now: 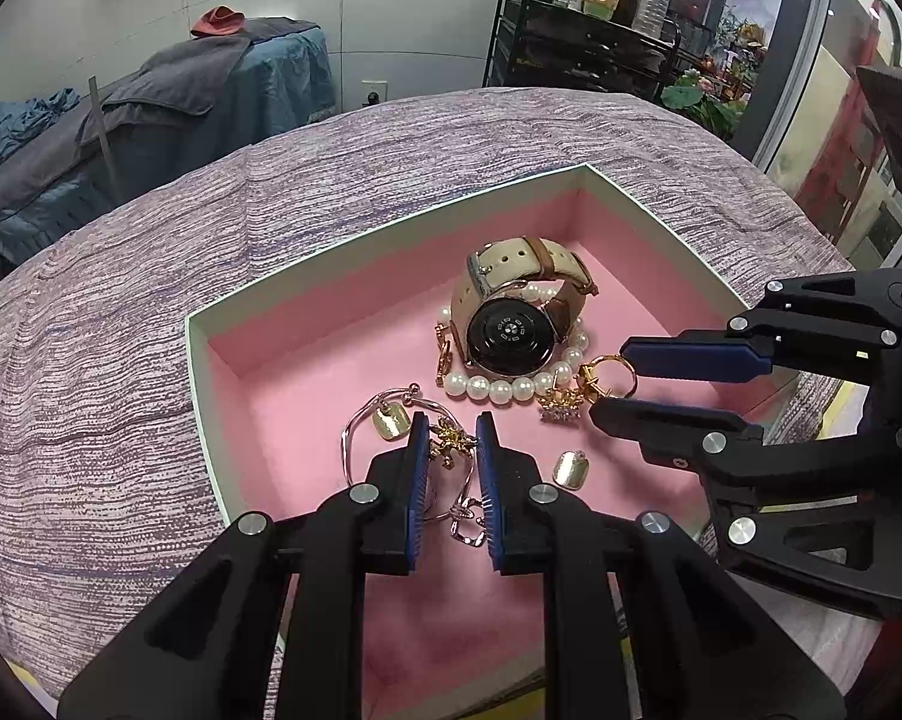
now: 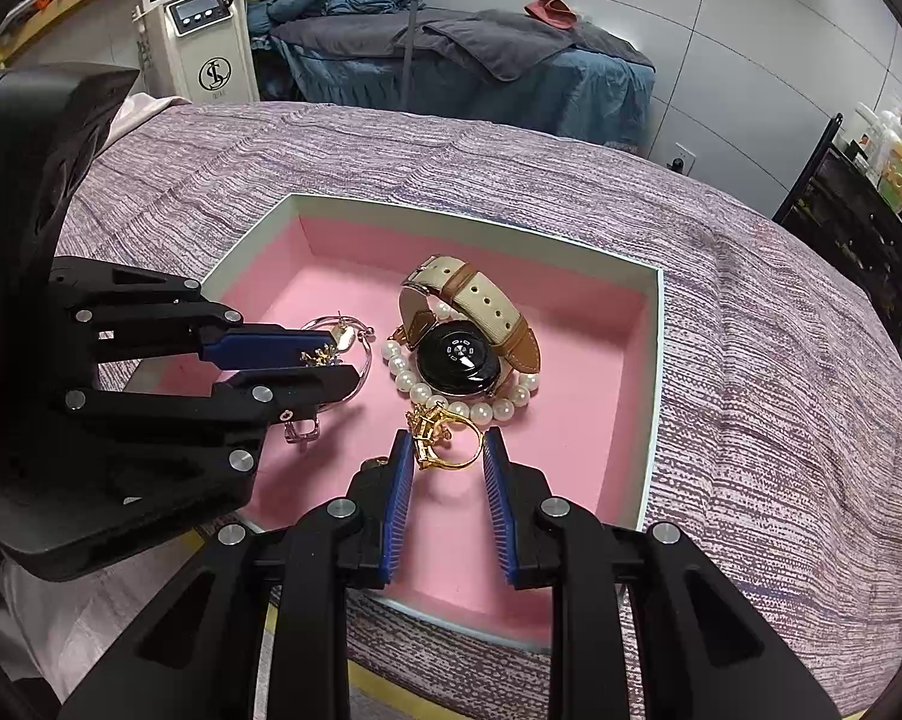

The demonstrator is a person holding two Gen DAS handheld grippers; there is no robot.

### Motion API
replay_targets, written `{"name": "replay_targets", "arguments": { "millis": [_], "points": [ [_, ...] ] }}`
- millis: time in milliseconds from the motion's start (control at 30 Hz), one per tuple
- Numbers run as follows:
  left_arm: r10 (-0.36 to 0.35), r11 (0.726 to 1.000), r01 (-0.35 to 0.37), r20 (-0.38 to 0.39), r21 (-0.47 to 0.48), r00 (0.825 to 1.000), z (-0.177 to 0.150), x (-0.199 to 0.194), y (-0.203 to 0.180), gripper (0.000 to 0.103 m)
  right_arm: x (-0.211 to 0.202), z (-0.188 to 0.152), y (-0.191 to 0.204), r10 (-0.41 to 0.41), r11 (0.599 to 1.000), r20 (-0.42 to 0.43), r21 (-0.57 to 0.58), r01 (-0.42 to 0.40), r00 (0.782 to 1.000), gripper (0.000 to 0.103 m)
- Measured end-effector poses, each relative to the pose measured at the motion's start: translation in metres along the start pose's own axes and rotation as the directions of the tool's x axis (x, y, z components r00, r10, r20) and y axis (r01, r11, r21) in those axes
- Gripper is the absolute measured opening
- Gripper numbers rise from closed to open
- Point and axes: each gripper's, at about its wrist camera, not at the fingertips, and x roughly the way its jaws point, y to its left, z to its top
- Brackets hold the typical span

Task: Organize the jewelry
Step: 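Carry the ring with the right tool while the left tool carries the charm into the box, then open both tools to release the ring and charm into the box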

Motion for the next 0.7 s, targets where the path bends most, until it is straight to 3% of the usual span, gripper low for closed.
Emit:
{"name": "replay_targets", "arguments": {
  "millis": [133, 333, 567, 633, 700],
  "points": [
    [-0.003, 1.000, 0.003, -0.001, 0.003, 1.000, 0.003, 0.000, 0.000, 0.019, 0.004, 0.002, 0.000, -0.014, 1.000, -0.010, 0.005, 0.014, 1.000, 0.024],
    [0.004, 1.000, -0.004, 0.013, 0.000, 1.000, 0.005, -0.002, -0.001, 0.036, 0.005, 0.005, -0.002, -0.023, 1.000, -0.015, 0.010, 0.024, 1.000, 0.024],
    [0.000, 0.999, 0.004, 0.107, -0.039, 0.994, 0.010, -0.035, 0.007, 0.066, -0.013, 0.001, -0.004, -0.041, 0.999, 0.043, 0.019, 0.040, 0.998, 0.025],
    [0.034, 0.998, -0.027, 0.158, -0.050, 0.987, 0.009, -0.053, 0.010, 0.077, -0.026, -0.001, -0.003, -0.062, 0.998, 0.080, 0.015, 0.060, 0.995, 0.032],
    [0.081, 0.995, -0.066, 0.219, -0.076, 0.972, 0.005, -0.075, 0.015, 0.089, -0.040, -0.006, -0.002, -0.090, 0.996, 0.125, 0.013, 0.089, 0.988, 0.055]
  ]
}}
